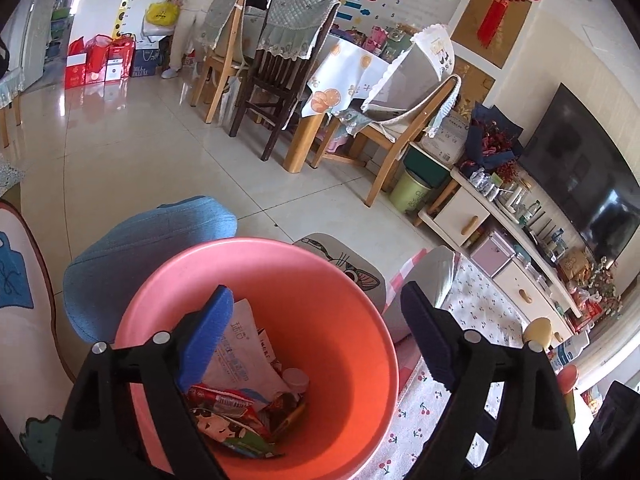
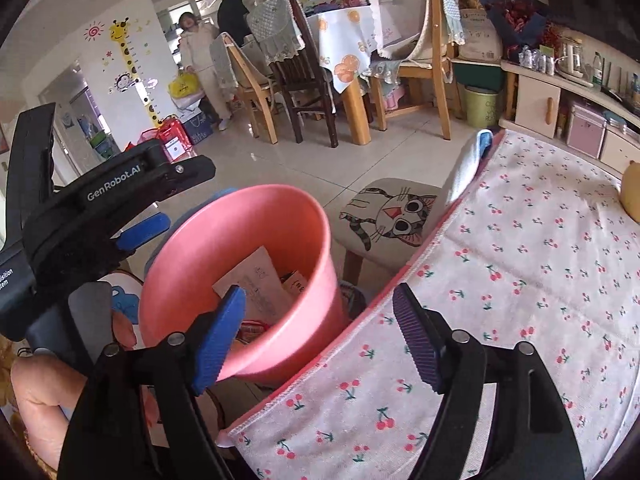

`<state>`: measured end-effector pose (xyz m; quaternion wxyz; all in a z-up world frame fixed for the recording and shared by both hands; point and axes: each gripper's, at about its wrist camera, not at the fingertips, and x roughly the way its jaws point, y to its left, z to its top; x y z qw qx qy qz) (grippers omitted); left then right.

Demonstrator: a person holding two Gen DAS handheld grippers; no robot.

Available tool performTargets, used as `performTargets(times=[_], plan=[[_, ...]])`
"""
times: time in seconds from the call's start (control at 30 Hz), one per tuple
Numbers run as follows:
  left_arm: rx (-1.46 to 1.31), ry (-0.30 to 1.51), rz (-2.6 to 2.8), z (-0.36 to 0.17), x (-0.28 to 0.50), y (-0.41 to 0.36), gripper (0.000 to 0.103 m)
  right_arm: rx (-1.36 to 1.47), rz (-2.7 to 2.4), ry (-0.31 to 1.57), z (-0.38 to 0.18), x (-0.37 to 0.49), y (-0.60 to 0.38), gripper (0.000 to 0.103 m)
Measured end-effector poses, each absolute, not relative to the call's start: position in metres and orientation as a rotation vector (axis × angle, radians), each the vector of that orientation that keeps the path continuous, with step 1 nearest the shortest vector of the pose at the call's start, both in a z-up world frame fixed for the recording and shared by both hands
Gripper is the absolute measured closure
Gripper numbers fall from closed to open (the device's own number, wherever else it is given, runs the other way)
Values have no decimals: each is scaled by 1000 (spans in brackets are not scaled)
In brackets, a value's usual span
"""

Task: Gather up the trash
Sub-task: 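Move both grippers back from the bucket to the table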

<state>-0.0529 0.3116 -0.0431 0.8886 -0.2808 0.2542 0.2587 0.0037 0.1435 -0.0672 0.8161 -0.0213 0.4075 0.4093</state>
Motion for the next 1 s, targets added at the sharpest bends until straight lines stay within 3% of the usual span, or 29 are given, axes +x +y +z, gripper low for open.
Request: performTargets(times=[0.23, 1.0], plan=[[-497, 532, 450, -34, -37, 277, 4, -23, 773, 856, -62, 9, 98, 19], [-139, 621, 312, -27, -11, 127, 4, -34, 538, 725, -41, -11, -59, 15]])
